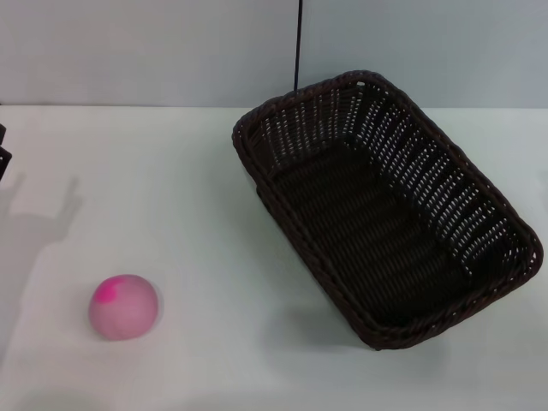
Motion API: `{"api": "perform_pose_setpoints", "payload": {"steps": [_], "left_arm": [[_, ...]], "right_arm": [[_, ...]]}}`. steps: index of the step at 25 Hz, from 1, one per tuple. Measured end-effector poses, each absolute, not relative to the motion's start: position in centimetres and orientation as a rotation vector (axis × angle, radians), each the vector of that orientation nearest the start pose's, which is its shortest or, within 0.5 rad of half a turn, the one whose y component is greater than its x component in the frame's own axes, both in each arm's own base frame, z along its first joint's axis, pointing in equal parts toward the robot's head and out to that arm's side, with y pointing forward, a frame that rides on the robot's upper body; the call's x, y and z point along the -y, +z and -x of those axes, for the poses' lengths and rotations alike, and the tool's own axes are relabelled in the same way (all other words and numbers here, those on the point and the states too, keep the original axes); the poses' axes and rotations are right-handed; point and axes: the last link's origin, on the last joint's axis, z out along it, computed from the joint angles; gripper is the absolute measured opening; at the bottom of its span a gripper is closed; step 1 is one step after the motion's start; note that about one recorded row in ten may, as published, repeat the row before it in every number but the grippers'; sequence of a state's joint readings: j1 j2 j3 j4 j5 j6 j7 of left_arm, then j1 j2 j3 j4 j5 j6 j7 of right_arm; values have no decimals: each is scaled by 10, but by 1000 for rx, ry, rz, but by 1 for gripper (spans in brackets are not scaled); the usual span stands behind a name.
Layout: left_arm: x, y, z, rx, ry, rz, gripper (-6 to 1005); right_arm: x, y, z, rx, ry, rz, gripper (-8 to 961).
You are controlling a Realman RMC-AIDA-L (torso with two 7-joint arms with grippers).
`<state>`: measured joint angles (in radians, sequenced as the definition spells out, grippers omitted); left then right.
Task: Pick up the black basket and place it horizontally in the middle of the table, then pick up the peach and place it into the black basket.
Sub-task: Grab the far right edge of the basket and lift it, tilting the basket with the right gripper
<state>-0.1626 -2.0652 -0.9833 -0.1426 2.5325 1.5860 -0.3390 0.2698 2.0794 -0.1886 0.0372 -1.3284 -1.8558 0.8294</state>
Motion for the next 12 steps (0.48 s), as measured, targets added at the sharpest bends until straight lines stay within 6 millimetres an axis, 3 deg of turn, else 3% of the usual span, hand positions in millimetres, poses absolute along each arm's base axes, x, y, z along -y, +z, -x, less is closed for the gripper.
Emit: {"api": "perform_pose_setpoints", "payload": {"steps": [12], "left_arm": [[-227,18,353,493,-950,1475,811]], "right_arm": [[-232,37,-325,-638,1481,1435,608]]}}
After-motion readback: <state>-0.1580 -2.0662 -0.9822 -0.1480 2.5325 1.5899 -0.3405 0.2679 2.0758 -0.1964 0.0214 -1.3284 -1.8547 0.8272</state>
